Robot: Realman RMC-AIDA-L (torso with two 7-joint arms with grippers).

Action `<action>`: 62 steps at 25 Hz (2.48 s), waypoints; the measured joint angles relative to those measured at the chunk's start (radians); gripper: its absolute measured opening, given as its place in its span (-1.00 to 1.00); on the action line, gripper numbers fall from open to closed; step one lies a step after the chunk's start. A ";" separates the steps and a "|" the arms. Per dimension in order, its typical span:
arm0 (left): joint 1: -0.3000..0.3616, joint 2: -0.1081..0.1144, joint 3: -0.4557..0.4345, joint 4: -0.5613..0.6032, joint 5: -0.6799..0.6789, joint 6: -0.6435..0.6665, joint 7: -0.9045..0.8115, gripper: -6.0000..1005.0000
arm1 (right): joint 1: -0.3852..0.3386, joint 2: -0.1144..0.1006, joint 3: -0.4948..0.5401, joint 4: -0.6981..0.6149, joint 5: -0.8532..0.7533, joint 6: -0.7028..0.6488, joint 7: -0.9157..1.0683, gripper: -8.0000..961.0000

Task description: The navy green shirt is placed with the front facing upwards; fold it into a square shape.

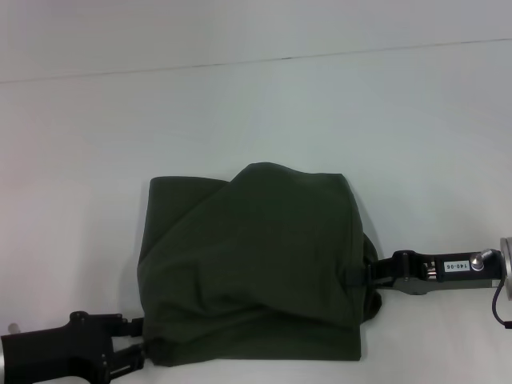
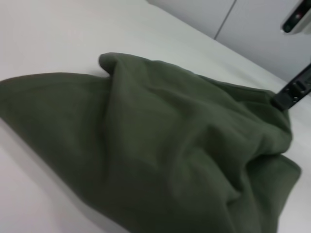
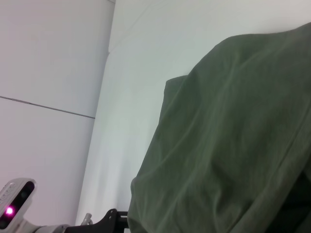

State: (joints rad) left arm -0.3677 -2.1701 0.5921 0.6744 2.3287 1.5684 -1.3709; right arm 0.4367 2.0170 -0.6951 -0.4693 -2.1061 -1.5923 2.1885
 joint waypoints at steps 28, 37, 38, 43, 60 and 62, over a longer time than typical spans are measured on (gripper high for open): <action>0.020 0.010 -0.100 0.057 -0.014 -0.006 0.000 -0.74 | -0.016 -0.001 -0.004 0.010 -0.008 0.012 -0.026 -0.94; 0.029 0.010 -0.118 0.059 -0.014 -0.045 0.005 -0.74 | -0.024 -0.009 -0.010 0.020 -0.062 0.005 -0.027 -0.90; 0.029 0.010 -0.118 0.058 -0.016 -0.045 0.008 -0.74 | -0.026 -0.012 -0.012 0.022 -0.063 0.005 -0.027 -0.89; 0.030 0.010 -0.120 0.059 -0.027 -0.036 0.010 -0.74 | -0.028 -0.019 -0.013 0.031 -0.068 -0.014 -0.040 -0.86; 0.041 0.010 -0.275 0.071 -0.206 -0.031 0.011 -0.72 | -0.064 -0.046 0.048 0.007 -0.058 -0.103 -0.094 -0.24; 0.041 0.010 -0.276 0.071 -0.224 -0.026 0.011 -0.67 | -0.074 -0.055 0.079 0.002 -0.057 -0.141 -0.113 -0.09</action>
State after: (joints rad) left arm -0.3267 -2.1599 0.3165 0.7457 2.1044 1.5427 -1.3603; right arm 0.3623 1.9619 -0.6162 -0.4671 -2.1633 -1.7331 2.0759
